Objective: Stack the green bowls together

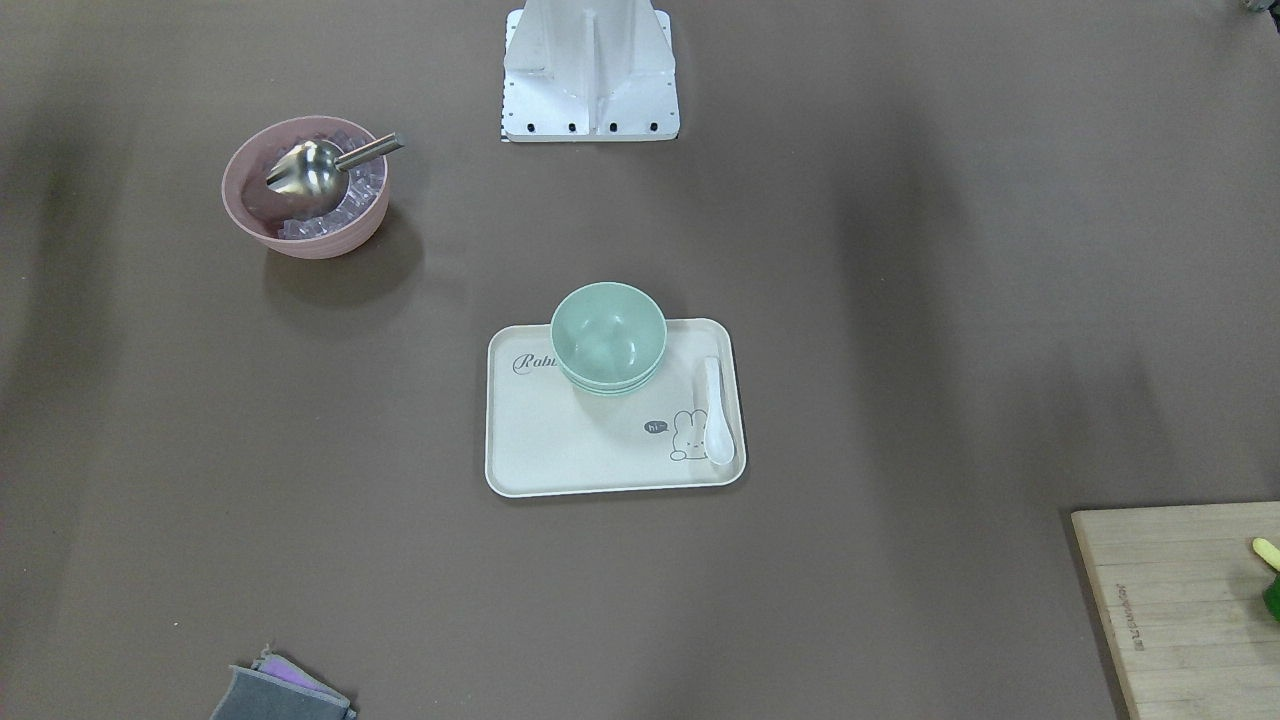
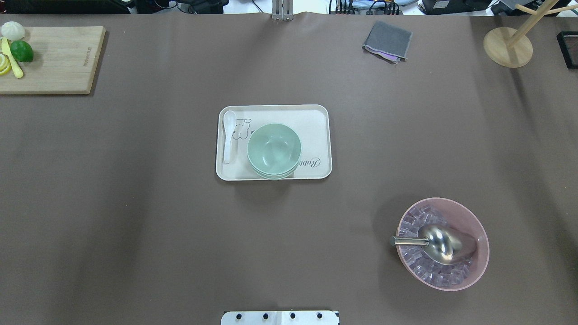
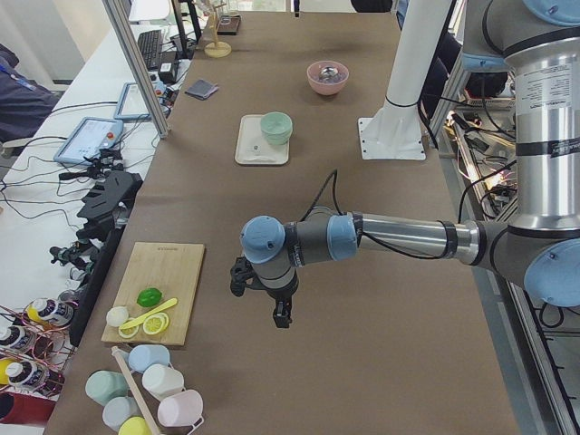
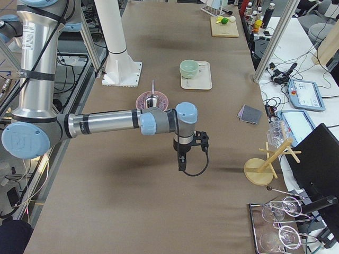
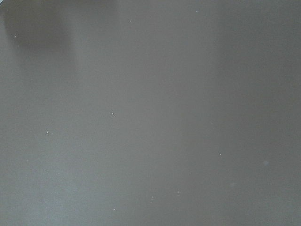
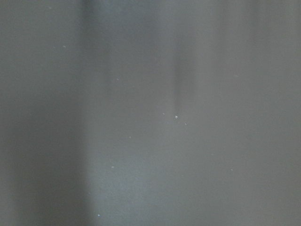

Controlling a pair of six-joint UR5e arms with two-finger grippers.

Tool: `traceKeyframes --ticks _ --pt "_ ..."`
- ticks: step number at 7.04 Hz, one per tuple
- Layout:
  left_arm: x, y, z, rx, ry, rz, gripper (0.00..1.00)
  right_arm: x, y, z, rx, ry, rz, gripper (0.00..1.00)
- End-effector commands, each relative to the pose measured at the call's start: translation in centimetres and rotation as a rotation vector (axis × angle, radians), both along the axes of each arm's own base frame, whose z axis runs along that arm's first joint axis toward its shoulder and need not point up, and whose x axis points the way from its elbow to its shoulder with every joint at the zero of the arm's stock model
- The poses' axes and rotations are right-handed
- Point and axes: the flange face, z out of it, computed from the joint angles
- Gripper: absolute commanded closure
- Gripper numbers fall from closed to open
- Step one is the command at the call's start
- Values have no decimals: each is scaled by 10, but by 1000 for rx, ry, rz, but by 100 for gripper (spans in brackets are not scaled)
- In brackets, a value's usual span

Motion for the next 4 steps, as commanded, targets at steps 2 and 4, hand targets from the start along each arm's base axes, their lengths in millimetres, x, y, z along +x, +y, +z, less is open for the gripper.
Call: traceKeyframes --ticks 2,4 --pt "-2 -2 -16 41 -3 0 2 25 18 1 -9 -17 55 0" --pt "-4 -1 -35 82 -35 6 2 21 20 -9 -9 -113 57 0"
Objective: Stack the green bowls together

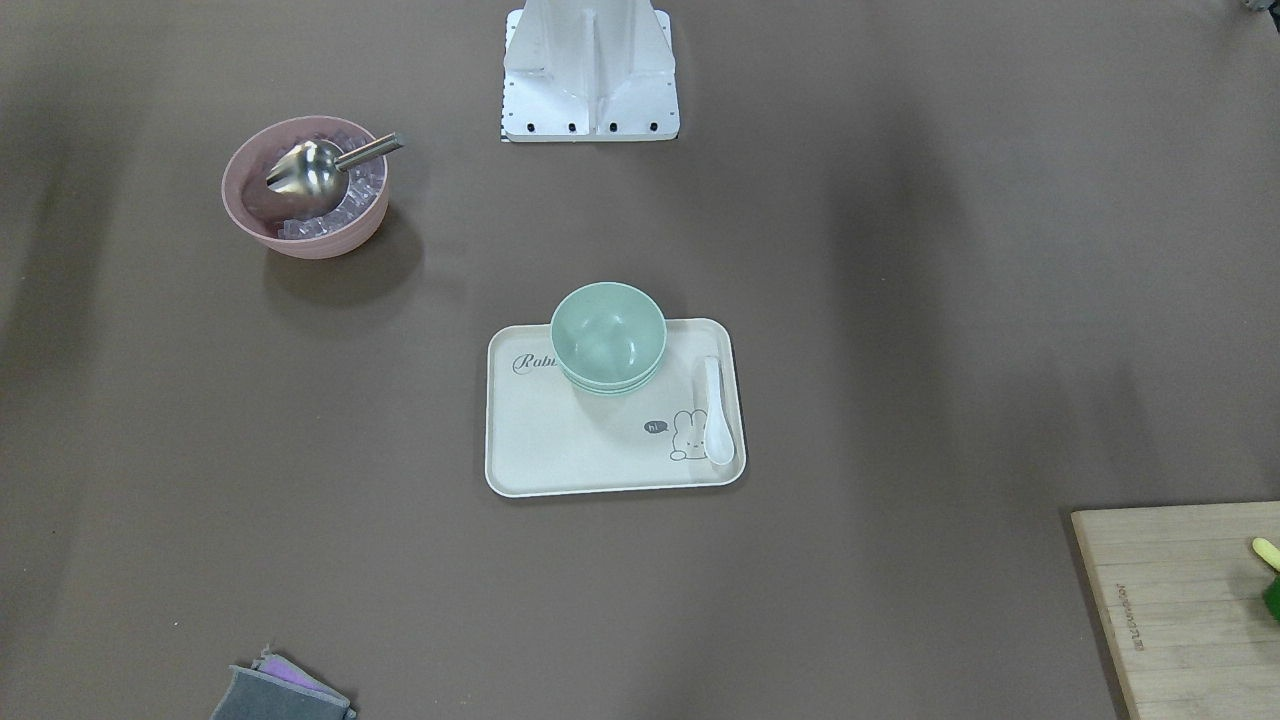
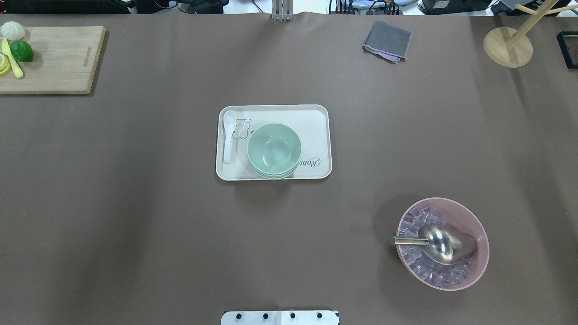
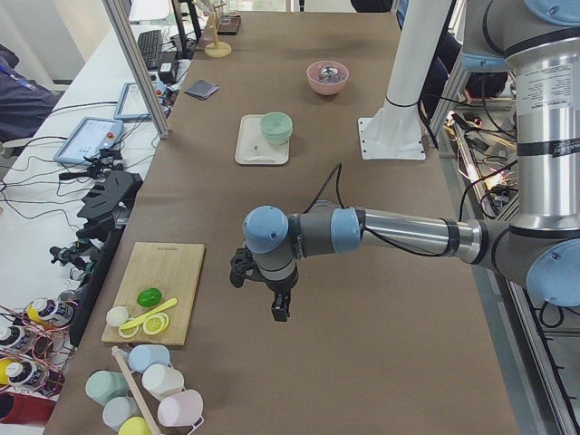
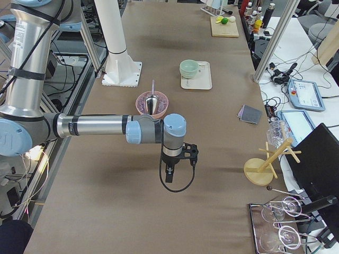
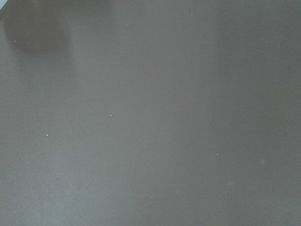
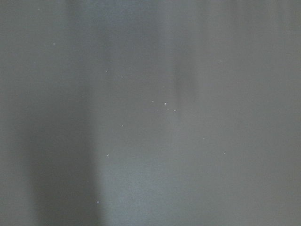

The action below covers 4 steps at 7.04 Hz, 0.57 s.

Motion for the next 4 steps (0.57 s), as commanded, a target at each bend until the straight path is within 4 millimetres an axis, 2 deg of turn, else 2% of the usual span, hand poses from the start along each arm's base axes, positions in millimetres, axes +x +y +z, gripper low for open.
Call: traceKeyframes --ticks 1,4 --pt "-2 0 -6 17 -30 4 2 -2 0 -6 3 -50 2 0" --pt "-6 2 4 -1 -78 9 2 -3 -1 -7 6 -56 1 0"
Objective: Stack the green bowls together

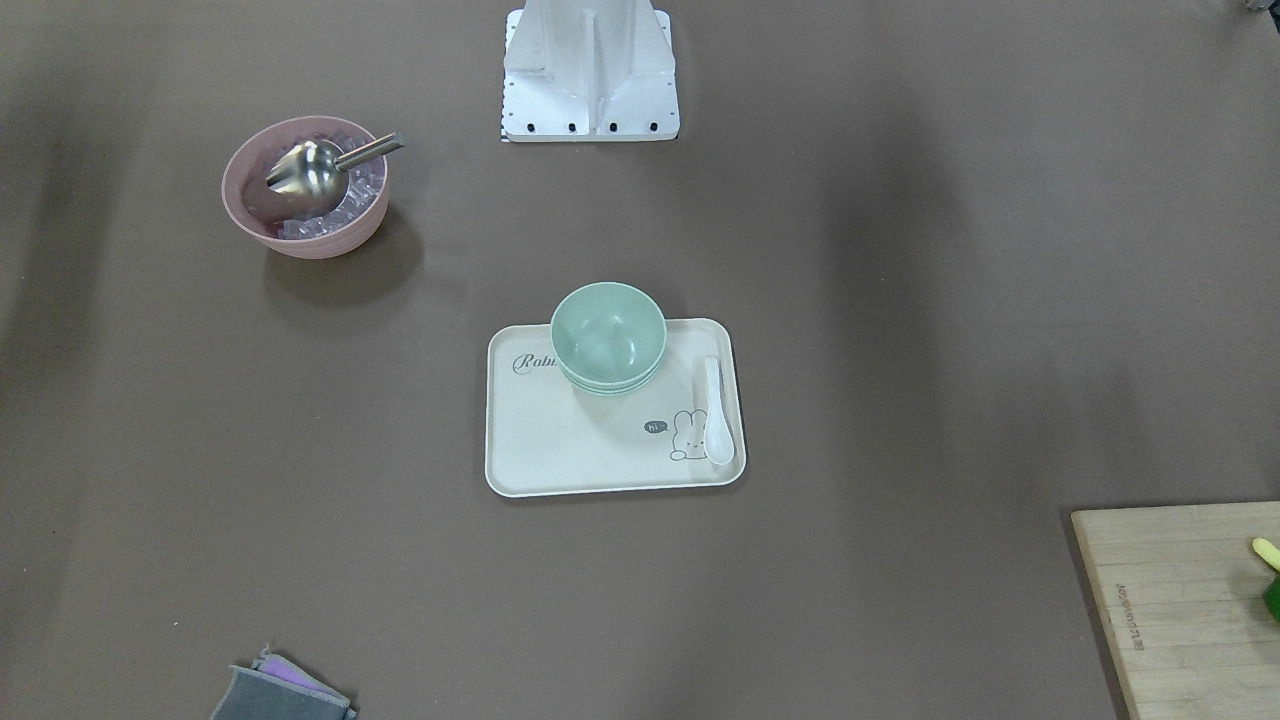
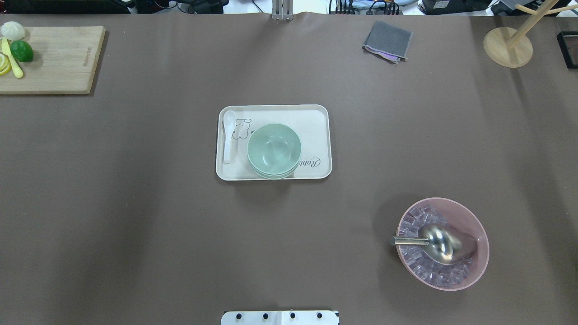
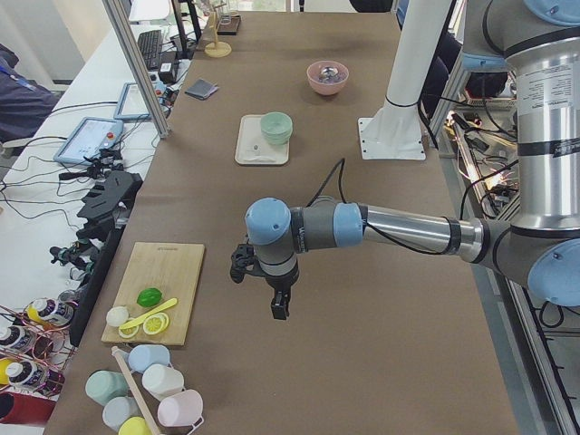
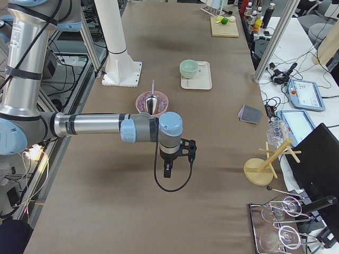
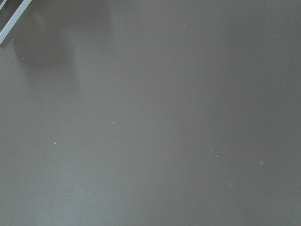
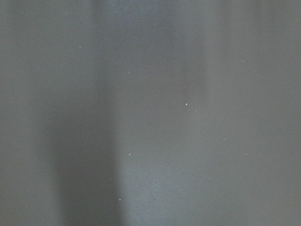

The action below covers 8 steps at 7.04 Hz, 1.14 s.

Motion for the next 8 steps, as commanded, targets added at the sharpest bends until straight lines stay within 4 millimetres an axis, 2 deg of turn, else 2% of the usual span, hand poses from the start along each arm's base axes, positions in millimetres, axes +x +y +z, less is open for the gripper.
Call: traceKeyframes --ticks 1,3,8 --pt "-3 0 3 -2 -40 3 2 -2 0 -1 -2 -16 -2 0" --pt "-3 1 12 -25 -40 2 2 -3 0 -1 -6 -37 -3 0" --pt "-2 3 15 -31 -31 0 2 -10 0 -1 -5 -43 -21 0"
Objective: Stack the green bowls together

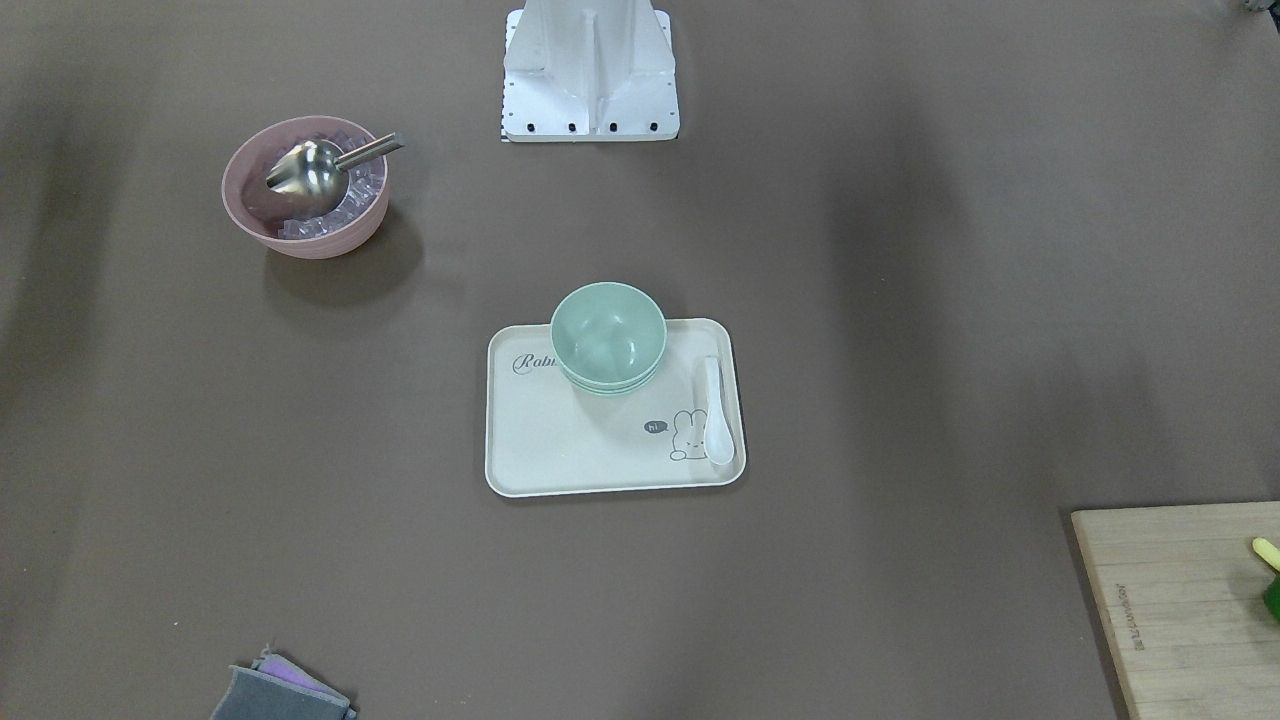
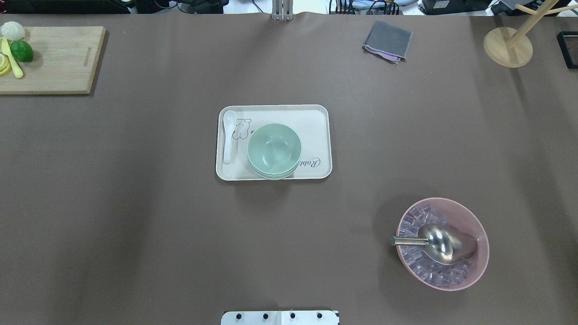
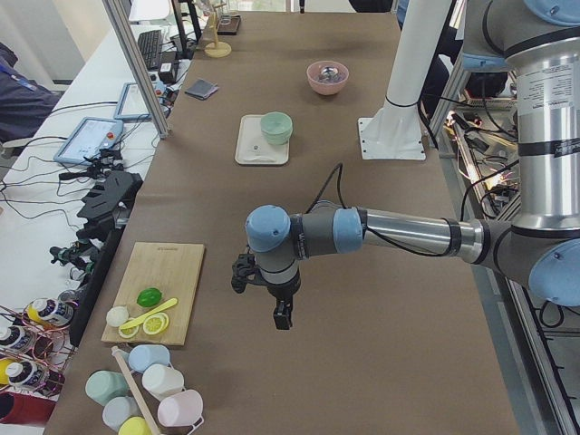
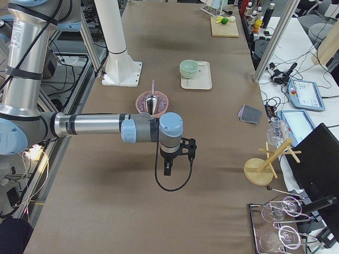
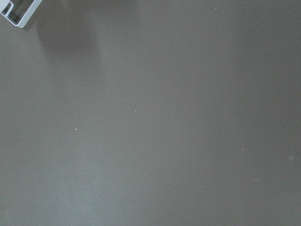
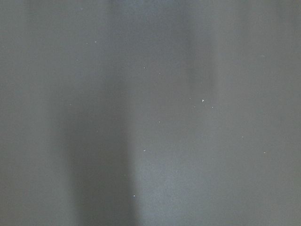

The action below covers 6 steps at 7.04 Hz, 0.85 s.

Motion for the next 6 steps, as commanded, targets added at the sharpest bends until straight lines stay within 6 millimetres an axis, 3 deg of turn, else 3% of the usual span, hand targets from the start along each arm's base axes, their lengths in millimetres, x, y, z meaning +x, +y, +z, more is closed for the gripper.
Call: traceKeyframes --ticks 1,6 --pt "1 0 1 -2 1 2 2 -2 0 0 0 0 -5 0" --pt "1 0 -1 6 5 3 2 -3 0 1 -4 0 -6 0"
